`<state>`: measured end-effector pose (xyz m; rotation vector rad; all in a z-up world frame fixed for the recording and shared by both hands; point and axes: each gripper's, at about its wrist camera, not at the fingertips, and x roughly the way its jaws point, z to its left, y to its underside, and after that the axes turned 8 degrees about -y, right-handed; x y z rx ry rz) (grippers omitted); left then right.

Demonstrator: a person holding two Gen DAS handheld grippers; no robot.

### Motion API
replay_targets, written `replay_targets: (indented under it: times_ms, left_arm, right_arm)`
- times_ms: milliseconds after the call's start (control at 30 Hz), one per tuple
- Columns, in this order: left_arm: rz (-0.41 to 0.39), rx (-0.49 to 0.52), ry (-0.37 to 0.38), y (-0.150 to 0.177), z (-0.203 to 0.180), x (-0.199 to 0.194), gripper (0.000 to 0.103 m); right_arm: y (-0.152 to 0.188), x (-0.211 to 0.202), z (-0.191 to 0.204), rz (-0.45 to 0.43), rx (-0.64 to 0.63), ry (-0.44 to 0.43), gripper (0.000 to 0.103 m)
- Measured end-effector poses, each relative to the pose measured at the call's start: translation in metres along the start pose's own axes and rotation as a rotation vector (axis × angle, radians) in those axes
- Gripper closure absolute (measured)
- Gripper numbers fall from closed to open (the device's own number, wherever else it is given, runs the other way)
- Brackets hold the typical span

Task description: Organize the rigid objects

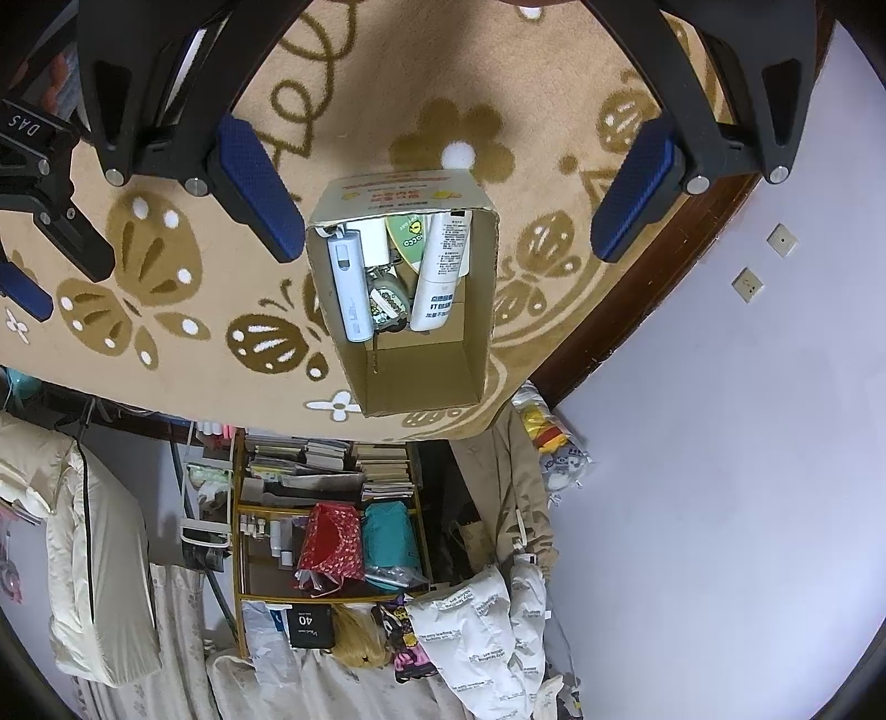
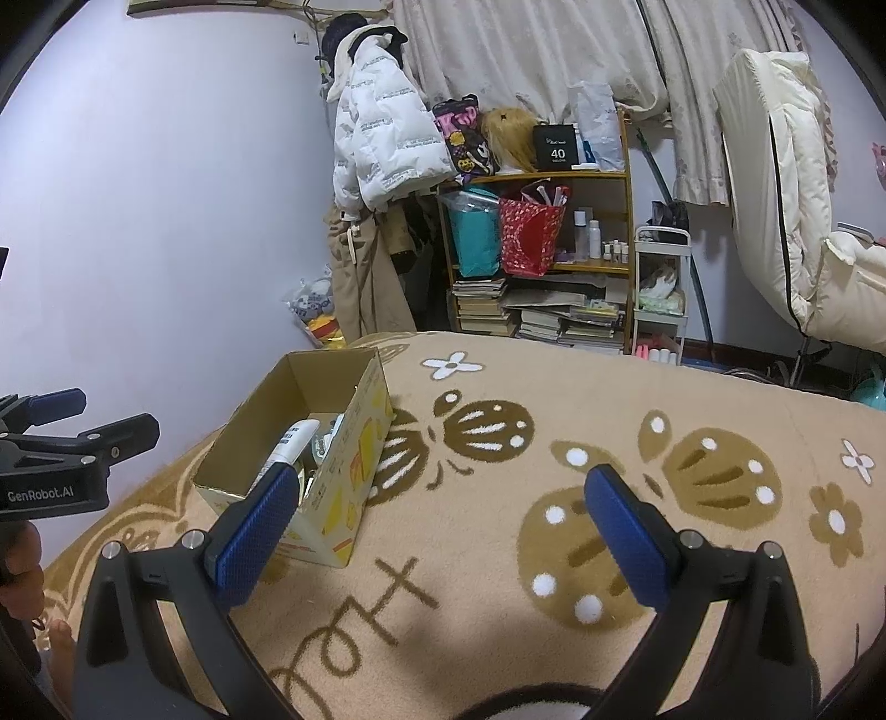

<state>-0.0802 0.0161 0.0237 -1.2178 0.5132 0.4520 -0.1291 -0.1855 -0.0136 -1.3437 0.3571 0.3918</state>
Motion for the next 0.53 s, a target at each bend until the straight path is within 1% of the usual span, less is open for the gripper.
replay_targets:
  times_ms: [533]
  left_arm:
    - [0.009, -0.009, -0.001, 0.0059, -0.0048, 0.0011, 0.001]
  right_arm:
    - [-0.0003, 0.0011, -0.0002, 0.001, 0.005, 0.000, 0.000]
